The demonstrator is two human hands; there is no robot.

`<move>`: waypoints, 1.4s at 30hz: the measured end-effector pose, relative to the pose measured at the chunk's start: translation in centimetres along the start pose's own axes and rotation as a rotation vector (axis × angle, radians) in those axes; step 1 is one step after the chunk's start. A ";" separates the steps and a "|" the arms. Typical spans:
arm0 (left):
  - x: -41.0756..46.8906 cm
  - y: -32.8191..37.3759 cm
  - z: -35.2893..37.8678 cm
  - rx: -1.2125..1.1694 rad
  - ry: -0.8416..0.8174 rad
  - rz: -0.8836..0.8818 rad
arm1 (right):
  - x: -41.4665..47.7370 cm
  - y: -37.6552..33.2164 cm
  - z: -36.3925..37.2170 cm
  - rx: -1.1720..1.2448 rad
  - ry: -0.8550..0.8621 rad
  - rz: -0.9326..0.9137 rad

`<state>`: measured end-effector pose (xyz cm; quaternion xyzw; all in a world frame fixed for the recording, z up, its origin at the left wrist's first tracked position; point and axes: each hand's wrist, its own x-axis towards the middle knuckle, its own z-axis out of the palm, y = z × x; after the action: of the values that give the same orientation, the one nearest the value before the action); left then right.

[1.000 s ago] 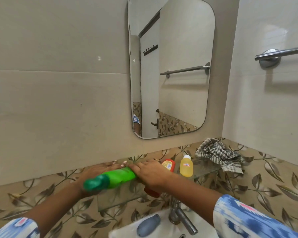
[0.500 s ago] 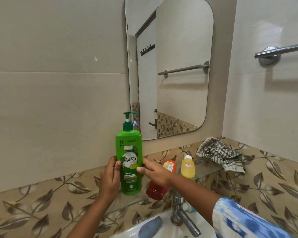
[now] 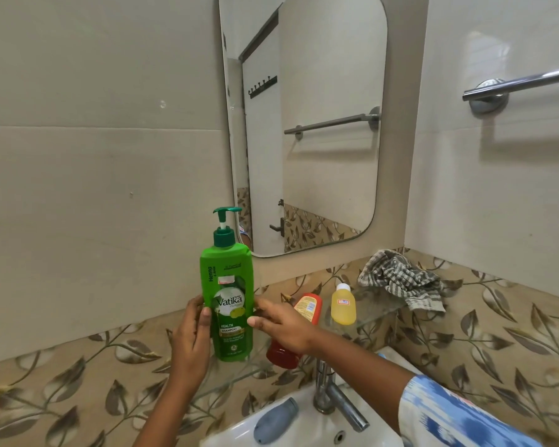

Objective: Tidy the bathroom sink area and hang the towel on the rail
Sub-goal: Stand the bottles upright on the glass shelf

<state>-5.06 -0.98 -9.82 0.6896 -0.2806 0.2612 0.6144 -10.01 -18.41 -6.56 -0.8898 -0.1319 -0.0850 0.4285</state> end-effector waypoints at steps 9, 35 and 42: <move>-4.9 1.3 1.5 0.471 0.117 0.691 | -2.1 3.3 -4.4 -0.350 0.315 0.078; 1.8 9.8 5.2 0.481 -0.171 0.631 | -3.3 4.7 -3.4 -0.271 0.303 0.108; 5.8 12.2 7.2 0.633 -0.276 0.513 | -3.3 4.1 -3.8 0.109 0.243 0.231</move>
<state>-9.48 -9.58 2.01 0.7806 -0.4285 0.3839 0.2442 -12.08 -24.42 -8.11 -0.8578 0.0195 -0.1346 0.4956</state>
